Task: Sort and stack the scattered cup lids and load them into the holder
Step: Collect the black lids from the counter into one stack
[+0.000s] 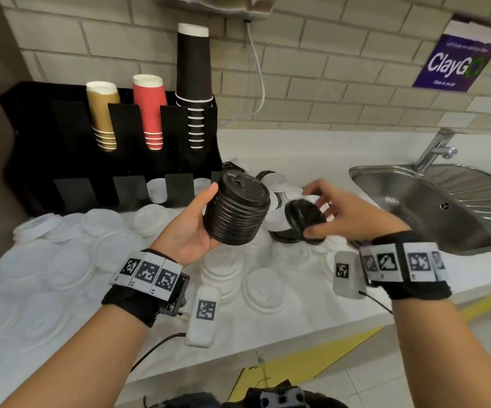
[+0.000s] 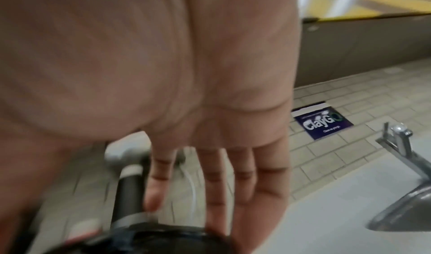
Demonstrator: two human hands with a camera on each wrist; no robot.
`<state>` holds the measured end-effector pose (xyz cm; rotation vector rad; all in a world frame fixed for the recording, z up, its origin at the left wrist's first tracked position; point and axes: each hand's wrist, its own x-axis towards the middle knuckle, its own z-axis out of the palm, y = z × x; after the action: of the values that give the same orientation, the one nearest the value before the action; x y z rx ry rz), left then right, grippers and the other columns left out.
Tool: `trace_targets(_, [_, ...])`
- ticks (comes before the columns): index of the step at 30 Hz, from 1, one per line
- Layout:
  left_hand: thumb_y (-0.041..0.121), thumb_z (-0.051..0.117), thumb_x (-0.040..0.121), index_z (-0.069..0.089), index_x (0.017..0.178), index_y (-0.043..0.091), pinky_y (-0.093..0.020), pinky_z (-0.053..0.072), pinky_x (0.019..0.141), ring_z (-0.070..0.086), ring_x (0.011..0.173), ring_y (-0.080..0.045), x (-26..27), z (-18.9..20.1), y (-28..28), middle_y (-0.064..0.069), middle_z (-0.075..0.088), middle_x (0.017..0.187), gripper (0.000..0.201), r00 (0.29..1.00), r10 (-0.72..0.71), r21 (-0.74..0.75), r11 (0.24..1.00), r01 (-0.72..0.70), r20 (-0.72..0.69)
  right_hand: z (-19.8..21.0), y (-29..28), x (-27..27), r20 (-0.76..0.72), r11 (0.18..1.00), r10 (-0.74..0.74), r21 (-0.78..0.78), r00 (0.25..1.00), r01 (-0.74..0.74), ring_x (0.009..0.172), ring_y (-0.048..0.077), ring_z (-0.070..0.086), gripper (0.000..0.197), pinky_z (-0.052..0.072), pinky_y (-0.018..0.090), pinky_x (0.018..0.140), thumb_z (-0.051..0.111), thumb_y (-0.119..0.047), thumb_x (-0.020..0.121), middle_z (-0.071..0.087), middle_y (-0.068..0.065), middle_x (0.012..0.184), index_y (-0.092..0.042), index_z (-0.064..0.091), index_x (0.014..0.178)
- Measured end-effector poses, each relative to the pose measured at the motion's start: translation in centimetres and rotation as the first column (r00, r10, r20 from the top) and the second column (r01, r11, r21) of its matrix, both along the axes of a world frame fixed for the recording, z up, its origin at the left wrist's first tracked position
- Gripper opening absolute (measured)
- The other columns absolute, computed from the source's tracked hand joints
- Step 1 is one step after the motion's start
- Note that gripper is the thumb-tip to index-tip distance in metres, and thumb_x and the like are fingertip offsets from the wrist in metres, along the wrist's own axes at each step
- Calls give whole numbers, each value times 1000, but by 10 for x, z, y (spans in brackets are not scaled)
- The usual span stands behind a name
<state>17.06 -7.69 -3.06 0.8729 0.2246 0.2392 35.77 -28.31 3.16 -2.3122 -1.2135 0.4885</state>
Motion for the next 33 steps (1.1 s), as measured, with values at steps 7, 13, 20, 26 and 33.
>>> trace_targets(7, [43,62,82,58,131,17,-36,58,78,64,113,-24,5,-2,-6,-11,63,128,56,999,34,71,997,-33,-19,34,38,-21,-207,901,299,382,932,-204,94,11,60,55,51,21,84,74,-7,80,58,5,109,-33,55,124])
trace_targets(13, [35,64,81,56,131,21,-34,58,72,67,106,-19,11,2,-8,-5,67,119,53,996,91,105,990,-89,-8,26,65,-20,-124,879,404,328,906,-346,101,-4,55,43,44,11,87,71,-9,83,62,-24,107,-34,62,117])
trace_targets(20, [35,59,80,52,136,17,-35,59,79,65,108,-20,18,3,-11,-9,65,124,59,988,154,80,985,-153,-6,18,76,-8,-115,850,442,370,890,-374,120,10,52,45,43,27,103,74,-9,80,60,-3,123,-28,64,120])
trace_targets(26, [45,56,79,58,129,18,-38,57,88,64,113,-23,21,4,-10,-10,64,128,56,987,158,75,985,-157,-14,17,85,-4,-108,838,487,339,867,-428,118,2,53,47,43,24,103,76,-19,79,58,-4,125,-34,62,120])
trace_targets(33, [47,51,85,55,133,15,-35,58,82,61,120,-25,17,5,4,-11,62,132,57,984,171,9,985,-172,49,16,91,25,-129,925,321,257,938,-281,93,3,60,34,47,10,76,59,-46,86,61,-5,114,-31,61,117])
